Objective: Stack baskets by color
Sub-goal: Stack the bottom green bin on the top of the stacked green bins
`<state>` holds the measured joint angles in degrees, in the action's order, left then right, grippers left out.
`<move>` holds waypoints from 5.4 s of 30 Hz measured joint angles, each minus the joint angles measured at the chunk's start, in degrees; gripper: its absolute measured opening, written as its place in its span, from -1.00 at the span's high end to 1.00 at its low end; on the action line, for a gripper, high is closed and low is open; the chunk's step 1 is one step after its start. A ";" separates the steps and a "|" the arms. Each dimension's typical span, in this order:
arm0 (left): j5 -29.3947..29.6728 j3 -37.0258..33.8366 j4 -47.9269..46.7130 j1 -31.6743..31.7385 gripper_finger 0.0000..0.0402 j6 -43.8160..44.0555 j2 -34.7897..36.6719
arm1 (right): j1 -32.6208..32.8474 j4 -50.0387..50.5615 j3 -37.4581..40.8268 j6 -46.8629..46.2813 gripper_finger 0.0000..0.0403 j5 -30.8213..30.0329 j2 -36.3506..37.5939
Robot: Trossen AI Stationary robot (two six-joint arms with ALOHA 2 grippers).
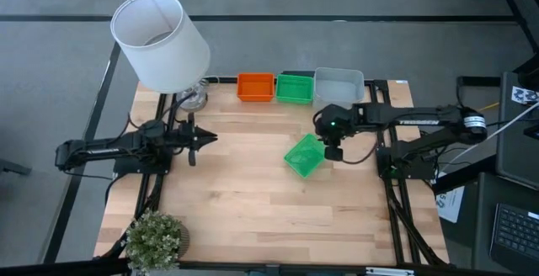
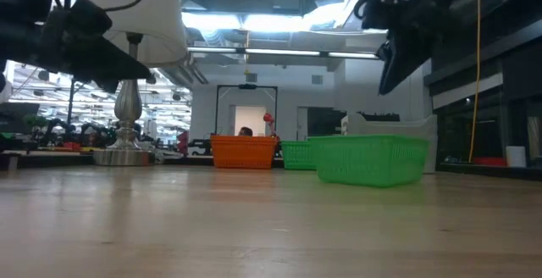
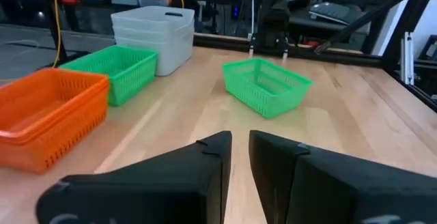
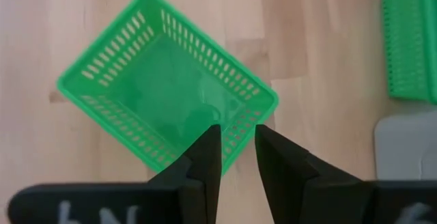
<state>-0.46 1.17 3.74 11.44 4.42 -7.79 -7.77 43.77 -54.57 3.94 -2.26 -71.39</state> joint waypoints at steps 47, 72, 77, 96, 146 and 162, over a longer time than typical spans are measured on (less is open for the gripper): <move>7.79 -0.70 -1.94 0.00 0.79 2.49 0.69 | 8.02 -1.72 2.54 18.76 0.54 7.93 -14.91; 7.83 -0.70 -1.96 -0.02 0.79 2.46 0.68 | 5.92 -4.09 -8.63 29.50 0.99 -9.87 -19.45; 7.84 -0.70 -1.96 -0.02 0.79 2.46 0.67 | -1.28 -14.92 -15.77 37.37 0.99 -14.01 -19.46; 7.84 -0.70 -1.96 0.00 0.79 2.45 0.67 | -21.85 7.92 -48.77 33.90 1.00 -3.93 -45.22; 7.84 -0.70 -1.96 0.00 0.79 2.45 0.67 | -23.98 15.15 -50.60 25.01 0.79 -4.74 -53.57; 7.84 -0.70 -1.96 0.00 0.79 2.43 0.67 | -20.10 18.09 -50.62 24.80 0.57 -7.38 -48.84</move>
<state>7.38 0.47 1.78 11.44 6.86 -7.11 -27.87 61.86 -105.19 28.74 -9.65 -120.24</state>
